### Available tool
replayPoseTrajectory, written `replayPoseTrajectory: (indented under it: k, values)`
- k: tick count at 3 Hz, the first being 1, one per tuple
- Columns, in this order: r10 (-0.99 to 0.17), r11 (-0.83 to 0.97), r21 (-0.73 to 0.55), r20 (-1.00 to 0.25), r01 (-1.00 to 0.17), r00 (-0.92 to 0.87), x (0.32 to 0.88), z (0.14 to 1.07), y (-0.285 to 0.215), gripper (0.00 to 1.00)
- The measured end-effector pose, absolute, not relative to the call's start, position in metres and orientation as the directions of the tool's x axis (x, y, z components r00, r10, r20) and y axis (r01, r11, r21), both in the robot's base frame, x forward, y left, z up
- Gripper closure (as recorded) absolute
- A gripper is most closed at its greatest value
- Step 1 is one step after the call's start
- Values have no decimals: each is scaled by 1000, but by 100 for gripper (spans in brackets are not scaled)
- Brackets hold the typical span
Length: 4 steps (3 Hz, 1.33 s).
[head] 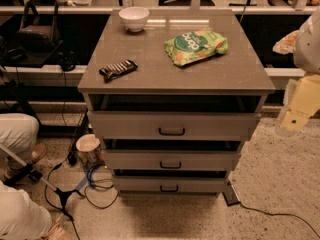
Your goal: Open top drawer
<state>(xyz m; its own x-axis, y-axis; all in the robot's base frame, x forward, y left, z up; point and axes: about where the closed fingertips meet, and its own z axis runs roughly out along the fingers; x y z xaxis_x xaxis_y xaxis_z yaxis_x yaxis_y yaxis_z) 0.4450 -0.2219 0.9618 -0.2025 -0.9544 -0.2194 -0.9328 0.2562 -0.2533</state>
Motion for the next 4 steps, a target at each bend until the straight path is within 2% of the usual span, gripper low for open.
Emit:
replayPoseTrajectory:
  k: [2,3,4]
  values:
    - [-941,158,-208,-329,-965,-83,473,873,-239,0]
    - [-914,115,-136,-402,-984,-52,487,817,-239,0]
    - [-914,115,-136,-402,-984,-52,487,817,-239,0]
